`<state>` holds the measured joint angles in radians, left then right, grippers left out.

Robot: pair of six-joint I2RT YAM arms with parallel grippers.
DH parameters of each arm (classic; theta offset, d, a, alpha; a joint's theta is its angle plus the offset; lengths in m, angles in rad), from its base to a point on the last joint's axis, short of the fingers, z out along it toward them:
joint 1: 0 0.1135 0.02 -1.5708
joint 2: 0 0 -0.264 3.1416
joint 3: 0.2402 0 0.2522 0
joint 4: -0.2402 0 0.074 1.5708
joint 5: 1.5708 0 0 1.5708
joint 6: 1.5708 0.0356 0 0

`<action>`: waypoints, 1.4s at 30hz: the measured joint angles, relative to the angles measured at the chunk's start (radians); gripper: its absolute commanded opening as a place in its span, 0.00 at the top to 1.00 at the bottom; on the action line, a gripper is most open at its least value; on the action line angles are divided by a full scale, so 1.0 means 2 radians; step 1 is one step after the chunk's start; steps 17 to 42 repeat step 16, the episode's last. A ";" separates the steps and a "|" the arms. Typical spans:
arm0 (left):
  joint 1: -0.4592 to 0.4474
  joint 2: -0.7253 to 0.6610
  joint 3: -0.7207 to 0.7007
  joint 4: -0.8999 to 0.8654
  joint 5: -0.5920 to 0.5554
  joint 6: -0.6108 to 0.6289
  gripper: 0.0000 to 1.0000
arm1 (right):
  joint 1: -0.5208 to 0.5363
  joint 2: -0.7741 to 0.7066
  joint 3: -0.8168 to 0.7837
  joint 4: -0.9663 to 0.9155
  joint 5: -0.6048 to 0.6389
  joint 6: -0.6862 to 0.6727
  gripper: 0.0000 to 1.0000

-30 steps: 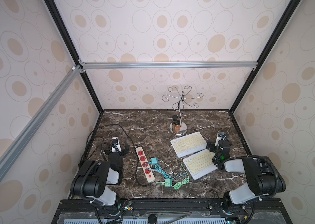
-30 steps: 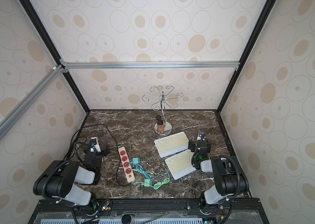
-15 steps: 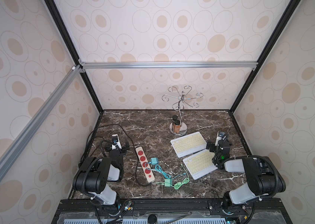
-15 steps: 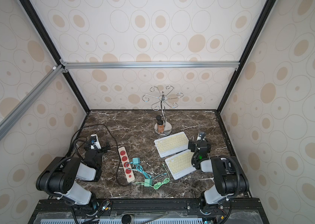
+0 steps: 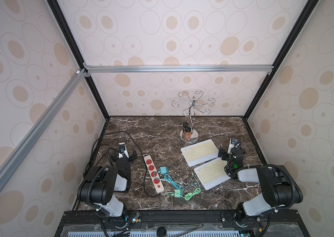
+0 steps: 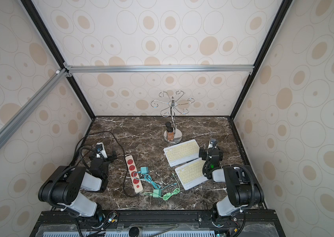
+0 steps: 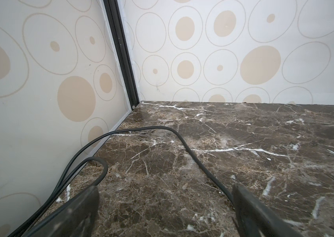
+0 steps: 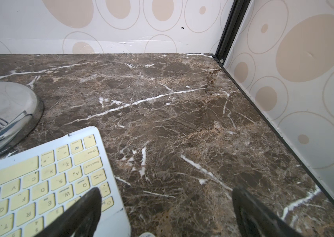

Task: Unplug the wireless keyboard
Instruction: Reset both arms

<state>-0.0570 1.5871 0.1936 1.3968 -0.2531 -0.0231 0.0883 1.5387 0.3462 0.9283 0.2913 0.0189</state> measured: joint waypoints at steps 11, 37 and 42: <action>0.000 0.000 0.001 -0.001 0.000 0.000 0.00 | -0.005 0.006 0.028 -0.010 0.008 0.009 0.00; 0.001 0.000 0.004 -0.007 0.002 -0.002 0.00 | -0.005 0.006 0.027 -0.027 0.008 0.009 0.00; 0.001 0.000 0.004 -0.007 0.002 -0.002 0.00 | -0.005 0.006 0.027 -0.027 0.008 0.009 0.00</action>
